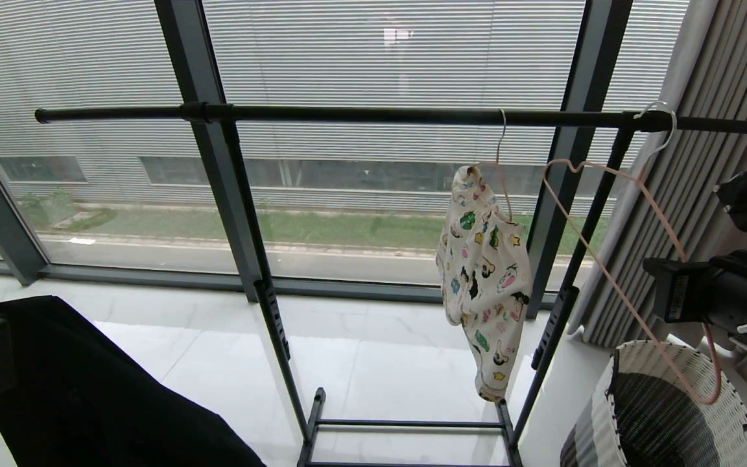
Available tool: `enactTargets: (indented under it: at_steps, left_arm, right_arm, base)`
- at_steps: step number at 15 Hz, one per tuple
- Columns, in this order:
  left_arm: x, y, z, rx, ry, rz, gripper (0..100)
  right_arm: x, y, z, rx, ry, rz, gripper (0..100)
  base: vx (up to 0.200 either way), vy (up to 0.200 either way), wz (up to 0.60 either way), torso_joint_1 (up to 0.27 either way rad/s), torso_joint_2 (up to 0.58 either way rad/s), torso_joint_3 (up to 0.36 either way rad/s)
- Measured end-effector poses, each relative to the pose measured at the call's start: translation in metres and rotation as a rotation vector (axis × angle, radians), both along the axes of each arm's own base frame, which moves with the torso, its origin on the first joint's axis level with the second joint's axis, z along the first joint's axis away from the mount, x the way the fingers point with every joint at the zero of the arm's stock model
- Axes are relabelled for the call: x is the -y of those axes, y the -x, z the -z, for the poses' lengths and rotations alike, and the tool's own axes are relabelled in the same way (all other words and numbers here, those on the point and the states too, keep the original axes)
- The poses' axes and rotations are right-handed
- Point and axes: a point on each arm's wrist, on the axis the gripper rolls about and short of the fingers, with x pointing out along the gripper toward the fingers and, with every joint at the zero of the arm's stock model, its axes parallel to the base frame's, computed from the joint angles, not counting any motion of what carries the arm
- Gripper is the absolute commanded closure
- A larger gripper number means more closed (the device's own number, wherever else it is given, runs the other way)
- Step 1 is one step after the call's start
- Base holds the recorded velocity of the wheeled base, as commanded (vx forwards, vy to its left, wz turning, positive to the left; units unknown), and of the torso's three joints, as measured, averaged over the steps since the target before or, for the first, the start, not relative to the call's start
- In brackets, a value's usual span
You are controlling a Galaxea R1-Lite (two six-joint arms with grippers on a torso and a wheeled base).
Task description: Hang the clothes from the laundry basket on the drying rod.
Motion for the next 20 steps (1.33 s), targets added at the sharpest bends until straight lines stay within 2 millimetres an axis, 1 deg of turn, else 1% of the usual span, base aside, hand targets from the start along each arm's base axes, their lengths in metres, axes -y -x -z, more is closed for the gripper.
enactTargets:
  at_steps: [5,8,9,12,14,17,20]
  left_arm:
    - [0.0,0.001,0.0,0.004,-0.01,0.004,100]
    - [0.001,0.002,0.001,0.002,-0.008,0.016,100]
    - [0.003,0.002,0.002,0.002,-0.006,0.027,100]
    - [0.009,0.0,0.003,0.005,0.003,0.078,100]
    - [0.012,-0.009,-0.001,0.054,0.013,0.097,100]
    - [0.014,-0.036,-0.012,0.134,0.046,0.042,100]
    - [0.021,-0.061,-0.031,0.163,0.184,-0.011,100]
  right_arm:
    - [0.003,0.012,-0.002,0.019,-0.009,-0.024,100]
    - [0.0,0.021,-0.005,0.033,-0.021,-0.066,100]
    - [-0.002,0.025,-0.007,0.042,-0.03,-0.098,100]
    - [-0.009,0.04,-0.004,0.041,-0.04,-0.194,100]
    - [-0.014,0.056,-0.002,0.038,-0.055,-0.321,100]
    - [-0.016,0.079,0.008,0.014,-0.056,-0.496,100]
    - [-0.022,0.096,0.019,-0.025,-0.058,-0.638,100]
  base:
    - [-0.2,0.0,0.0,0.0,0.0,0.002]
    - [0.0,0.0,0.0,0.0,0.0,0.0]
    - [0.0,0.0,0.0,0.0,0.0,0.0]
    - [0.0,0.0,0.0,0.0,0.0,0.0]
    - [0.0,0.0,0.0,0.0,0.0,0.0]
    - [0.0,0.0,0.0,0.0,0.0,0.0]
    - [0.0,0.0,0.0,0.0,0.0,0.0]
